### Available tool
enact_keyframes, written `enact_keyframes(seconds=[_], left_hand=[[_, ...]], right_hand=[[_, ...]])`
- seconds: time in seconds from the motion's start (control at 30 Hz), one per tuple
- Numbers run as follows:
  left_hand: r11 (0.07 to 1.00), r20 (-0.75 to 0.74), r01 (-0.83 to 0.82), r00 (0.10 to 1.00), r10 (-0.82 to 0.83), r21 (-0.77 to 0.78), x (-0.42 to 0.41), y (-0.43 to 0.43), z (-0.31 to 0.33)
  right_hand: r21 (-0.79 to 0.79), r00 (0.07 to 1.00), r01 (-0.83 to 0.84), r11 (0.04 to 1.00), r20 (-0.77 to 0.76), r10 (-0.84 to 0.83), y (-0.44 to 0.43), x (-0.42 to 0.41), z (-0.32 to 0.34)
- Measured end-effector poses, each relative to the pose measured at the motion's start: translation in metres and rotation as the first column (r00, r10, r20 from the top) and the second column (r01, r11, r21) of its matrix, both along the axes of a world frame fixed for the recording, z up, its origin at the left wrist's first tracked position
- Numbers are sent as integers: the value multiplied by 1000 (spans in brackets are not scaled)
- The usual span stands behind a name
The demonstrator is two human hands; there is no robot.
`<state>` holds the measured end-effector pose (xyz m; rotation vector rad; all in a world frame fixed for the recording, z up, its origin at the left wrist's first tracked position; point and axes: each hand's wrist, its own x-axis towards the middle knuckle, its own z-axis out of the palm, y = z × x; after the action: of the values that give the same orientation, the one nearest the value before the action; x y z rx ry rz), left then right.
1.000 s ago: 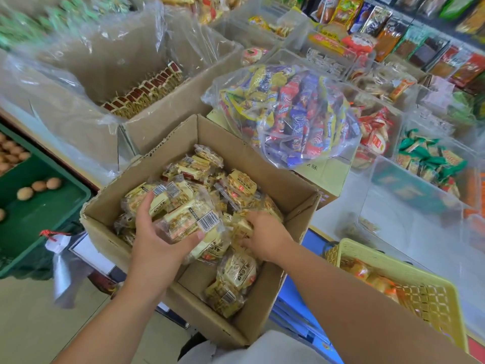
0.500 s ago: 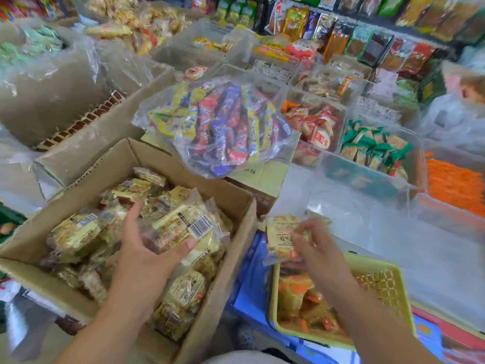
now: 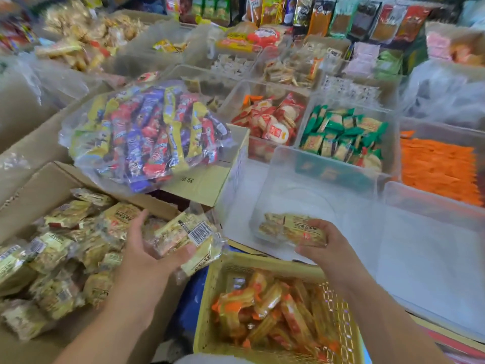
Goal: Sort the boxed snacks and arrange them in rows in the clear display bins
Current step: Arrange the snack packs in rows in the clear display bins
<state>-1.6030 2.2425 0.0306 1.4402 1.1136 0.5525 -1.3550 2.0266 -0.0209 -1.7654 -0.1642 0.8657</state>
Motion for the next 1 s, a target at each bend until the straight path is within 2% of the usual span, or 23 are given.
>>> enact_keyframes(seconds=[0.17,0.37,0.53,0.63,0.7,0.77,0.87,1.0], left_hand=[[1000,-78,-24,997,23,-5,31,-5,-11],[999,-114,-18,993,15,-26,62,-3,-27],[998,-128,-16,992,9,-53,71,-1,-36],[998,-133,-33,991,27,-47,75,-5,-36],[998,-139,-42,990,36,-41,76,-7,-36],[997,-146,-55,988,48,-51,75,-8,-36],[992,-140,-84,988,70,-97,72,-10,-37],[984,-94,-96,992,83,-148,71,-14,-39]], right_hand=[[-32,998,39,999,-47,-41,16,58,-27],[-37,980,28,999,-198,-35,59,102,-64],[-138,975,-110,984,-210,79,86,109,-96],[-301,959,-283,911,-100,265,90,111,-113],[-464,911,-371,804,-12,413,91,114,-124],[-561,862,-395,728,48,504,94,118,-132],[-512,800,-465,722,105,591,99,121,-137],[-537,669,-583,610,108,735,100,117,-137]])
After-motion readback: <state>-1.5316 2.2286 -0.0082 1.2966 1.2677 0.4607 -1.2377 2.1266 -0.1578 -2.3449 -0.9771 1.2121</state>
